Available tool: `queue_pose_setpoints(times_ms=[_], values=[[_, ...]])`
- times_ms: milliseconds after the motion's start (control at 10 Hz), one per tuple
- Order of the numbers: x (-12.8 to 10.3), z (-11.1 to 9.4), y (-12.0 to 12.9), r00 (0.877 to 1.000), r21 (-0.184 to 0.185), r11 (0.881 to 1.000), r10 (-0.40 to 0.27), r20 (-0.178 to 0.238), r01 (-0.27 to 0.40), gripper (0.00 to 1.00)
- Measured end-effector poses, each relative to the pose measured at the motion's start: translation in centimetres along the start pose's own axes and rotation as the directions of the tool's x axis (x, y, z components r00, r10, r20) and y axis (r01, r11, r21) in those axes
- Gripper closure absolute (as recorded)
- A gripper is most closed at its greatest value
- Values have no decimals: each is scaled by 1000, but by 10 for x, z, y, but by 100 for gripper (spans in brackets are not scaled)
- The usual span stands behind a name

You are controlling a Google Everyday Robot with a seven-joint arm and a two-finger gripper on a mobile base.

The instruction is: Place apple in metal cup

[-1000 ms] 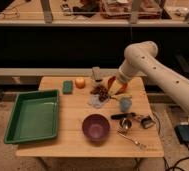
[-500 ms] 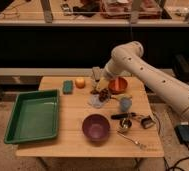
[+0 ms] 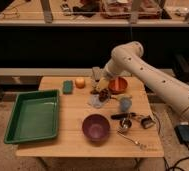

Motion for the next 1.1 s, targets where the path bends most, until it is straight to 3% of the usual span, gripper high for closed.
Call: queue_pose_setpoints(times_ms=[200,300,500,700,900,1000,1100], values=[[15,-6,17,995,-27,999,-32,-94,29,20],[28,-7,32,987,-55,997,-61,-149,53,20],[49,-8,45,973,-128,987,-119,-198,95,20],[69,-12,42,958,-219,962,-209,-196,165,20],[97,1,37,940,-266,934,-290,-178,238,20],[112,9,40,927,-278,919,-333,-170,279,20],[120,14,43,919,-277,911,-358,-165,305,20]])
